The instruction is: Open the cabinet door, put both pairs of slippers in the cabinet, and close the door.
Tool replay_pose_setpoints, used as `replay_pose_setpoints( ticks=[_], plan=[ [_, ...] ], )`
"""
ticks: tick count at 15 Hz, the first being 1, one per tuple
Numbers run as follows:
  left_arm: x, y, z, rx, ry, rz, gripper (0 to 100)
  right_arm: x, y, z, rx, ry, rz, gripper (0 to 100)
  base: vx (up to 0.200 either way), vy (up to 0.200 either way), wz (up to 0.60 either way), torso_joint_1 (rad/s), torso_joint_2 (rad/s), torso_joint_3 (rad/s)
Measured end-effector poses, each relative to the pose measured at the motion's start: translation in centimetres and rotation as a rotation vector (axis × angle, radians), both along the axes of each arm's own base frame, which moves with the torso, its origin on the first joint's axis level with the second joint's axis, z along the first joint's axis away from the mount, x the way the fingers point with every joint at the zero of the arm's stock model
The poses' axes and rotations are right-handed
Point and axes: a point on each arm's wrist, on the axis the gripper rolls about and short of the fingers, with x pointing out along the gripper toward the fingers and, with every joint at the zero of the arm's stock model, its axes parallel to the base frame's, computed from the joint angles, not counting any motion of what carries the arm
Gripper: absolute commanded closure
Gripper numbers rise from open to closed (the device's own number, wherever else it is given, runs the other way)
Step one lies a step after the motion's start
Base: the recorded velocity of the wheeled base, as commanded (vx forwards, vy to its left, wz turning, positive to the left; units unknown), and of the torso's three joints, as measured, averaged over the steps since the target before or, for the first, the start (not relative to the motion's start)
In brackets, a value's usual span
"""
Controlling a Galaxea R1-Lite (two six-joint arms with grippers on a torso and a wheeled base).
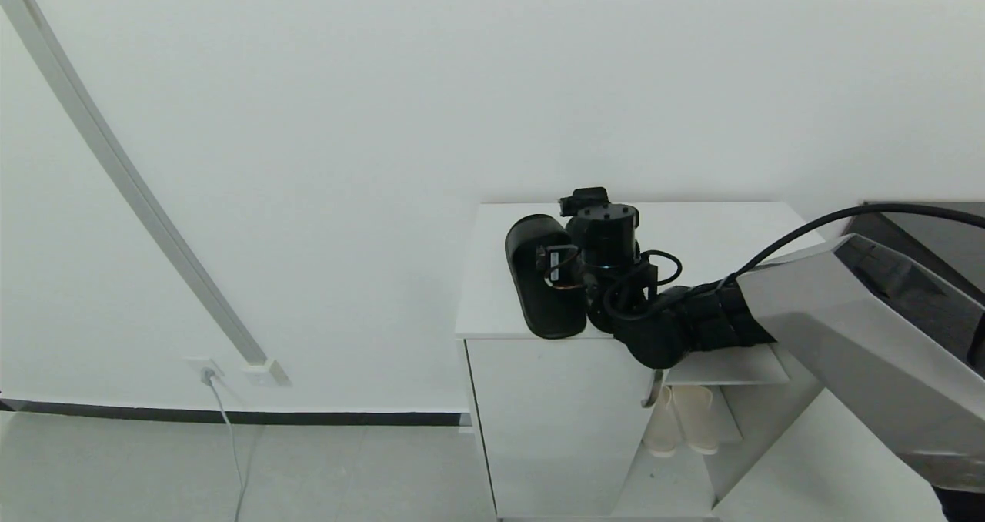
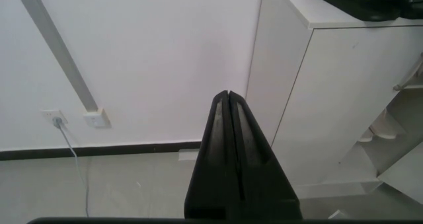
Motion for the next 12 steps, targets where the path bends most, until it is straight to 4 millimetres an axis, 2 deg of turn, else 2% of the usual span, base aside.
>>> replay_pose_setpoints(
  ticks=[2, 3, 12],
  plan=[
    [0.0, 0.0, 0.0, 0.0, 0.0, 0.0, 100, 0.53, -0.09, -0.02, 0.003, -0.005, -0.007, 0, 0.0, 0.0, 0.0, 0.0, 0.0, 0.0],
    [0.0, 0.0, 0.0, 0.0, 0.0, 0.0, 100, 0.57, -0.01, -0.02, 0.005, -0.008, -0.005, 100, 0.0, 0.0, 0.0, 0.0, 0.0, 0.0],
    [0.0, 0.0, 0.0, 0.0, 0.0, 0.0, 100, 0.46, -0.25, -0.04, 0.005, -0.005, -0.011, 100, 0.0, 0.0, 0.0, 0.0, 0.0, 0.0]
  ],
)
